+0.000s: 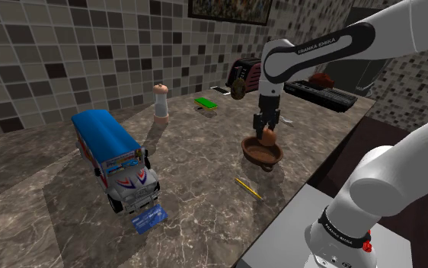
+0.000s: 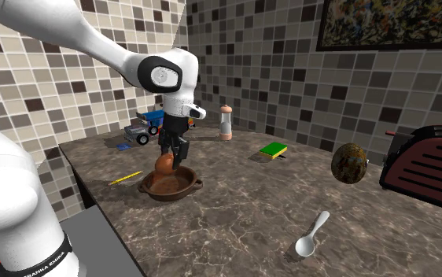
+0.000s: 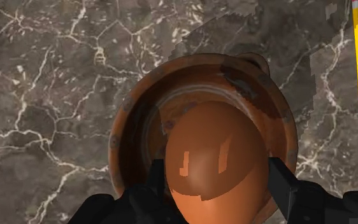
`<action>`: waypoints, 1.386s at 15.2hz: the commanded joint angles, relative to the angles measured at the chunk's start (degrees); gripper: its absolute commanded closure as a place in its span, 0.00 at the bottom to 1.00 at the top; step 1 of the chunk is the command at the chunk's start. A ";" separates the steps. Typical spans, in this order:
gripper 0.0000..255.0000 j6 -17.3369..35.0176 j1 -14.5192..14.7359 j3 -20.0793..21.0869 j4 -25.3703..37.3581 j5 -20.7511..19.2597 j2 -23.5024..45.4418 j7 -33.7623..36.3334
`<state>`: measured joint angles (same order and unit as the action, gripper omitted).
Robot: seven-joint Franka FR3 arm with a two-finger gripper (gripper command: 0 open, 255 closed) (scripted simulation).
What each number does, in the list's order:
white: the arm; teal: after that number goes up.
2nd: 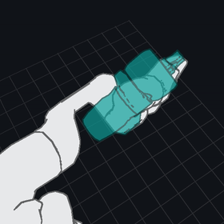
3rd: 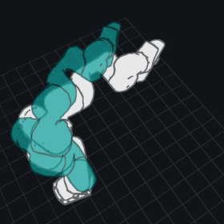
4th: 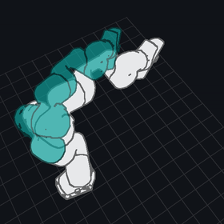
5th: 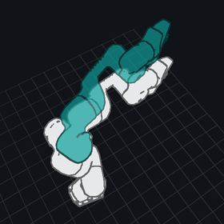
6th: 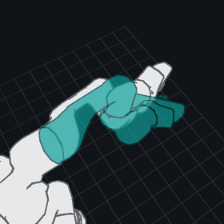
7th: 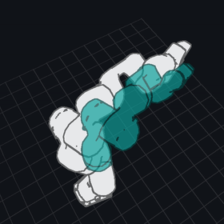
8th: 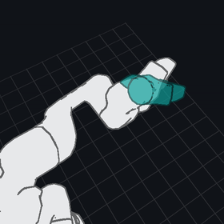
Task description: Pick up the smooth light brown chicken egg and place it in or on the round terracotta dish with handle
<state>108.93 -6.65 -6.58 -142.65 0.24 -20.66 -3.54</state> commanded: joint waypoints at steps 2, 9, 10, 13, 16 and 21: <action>1.00 2.49 -0.01 -0.11 -1.49 0.03 0.96 -0.19; 1.00 4.01 0.01 -0.17 -2.29 0.09 1.69 -0.29; 1.00 4.01 0.01 -0.17 -2.29 0.09 1.69 -0.29; 0.00 4.01 0.01 -0.17 -2.29 0.09 1.69 -0.29; 0.00 4.01 0.01 -0.17 -2.29 0.09 1.69 -0.29; 0.00 -2.09 -0.06 -0.14 2.77 -0.03 0.65 -0.20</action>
<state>108.72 -6.64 -6.66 -141.47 0.27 -19.82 -3.66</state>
